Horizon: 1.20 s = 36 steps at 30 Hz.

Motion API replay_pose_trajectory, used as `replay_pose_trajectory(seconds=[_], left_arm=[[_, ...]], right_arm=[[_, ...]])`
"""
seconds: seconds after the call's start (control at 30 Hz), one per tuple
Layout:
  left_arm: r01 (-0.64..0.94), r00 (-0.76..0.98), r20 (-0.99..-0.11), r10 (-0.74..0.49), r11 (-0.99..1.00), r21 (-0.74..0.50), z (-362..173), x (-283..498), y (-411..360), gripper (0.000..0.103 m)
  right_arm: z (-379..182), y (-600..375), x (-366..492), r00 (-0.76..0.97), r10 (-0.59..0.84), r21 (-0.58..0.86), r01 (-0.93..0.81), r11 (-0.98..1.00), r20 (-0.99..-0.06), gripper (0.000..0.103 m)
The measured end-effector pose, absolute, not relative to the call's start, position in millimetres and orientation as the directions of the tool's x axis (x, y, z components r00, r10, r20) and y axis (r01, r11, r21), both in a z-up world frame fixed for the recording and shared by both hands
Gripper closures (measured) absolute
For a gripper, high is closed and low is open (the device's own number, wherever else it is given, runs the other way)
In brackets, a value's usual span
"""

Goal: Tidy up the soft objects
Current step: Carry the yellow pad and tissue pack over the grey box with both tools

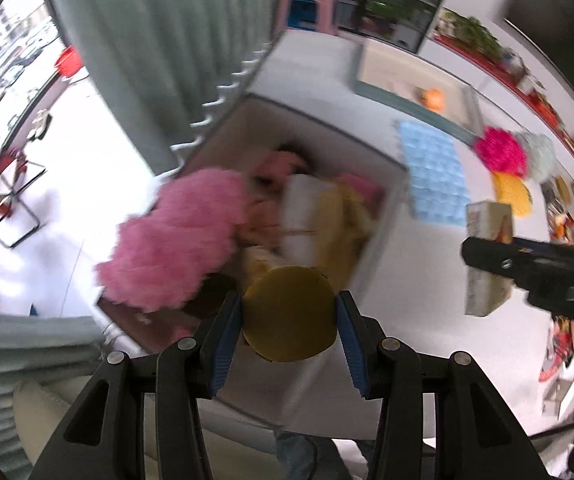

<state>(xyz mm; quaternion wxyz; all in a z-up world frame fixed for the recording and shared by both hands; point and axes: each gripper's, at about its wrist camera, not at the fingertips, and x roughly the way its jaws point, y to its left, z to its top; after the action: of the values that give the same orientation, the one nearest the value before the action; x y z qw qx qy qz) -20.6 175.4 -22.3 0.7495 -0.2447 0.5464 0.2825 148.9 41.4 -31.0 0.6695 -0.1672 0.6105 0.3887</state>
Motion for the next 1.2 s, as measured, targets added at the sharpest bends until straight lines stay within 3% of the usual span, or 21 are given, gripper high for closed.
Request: replay_pose_trajectory(seconds=[0.4, 1.2], left_arm=[[-0.726, 0.188, -0.971, 0.149, 0.686, -0.036, -49, -50, 198, 0.055], [-0.735, 0.201, -0.973, 0.112, 0.674, -0.075, -59, -45, 210, 0.054]], right_arm=[[-14, 116, 106, -0.068, 0.301, 0.231, -0.804, 0.548, -0.951, 0.047], [-15, 135, 101, -0.041, 0.228, 0.156, -0.842, 0.516, -0.973, 0.047]])
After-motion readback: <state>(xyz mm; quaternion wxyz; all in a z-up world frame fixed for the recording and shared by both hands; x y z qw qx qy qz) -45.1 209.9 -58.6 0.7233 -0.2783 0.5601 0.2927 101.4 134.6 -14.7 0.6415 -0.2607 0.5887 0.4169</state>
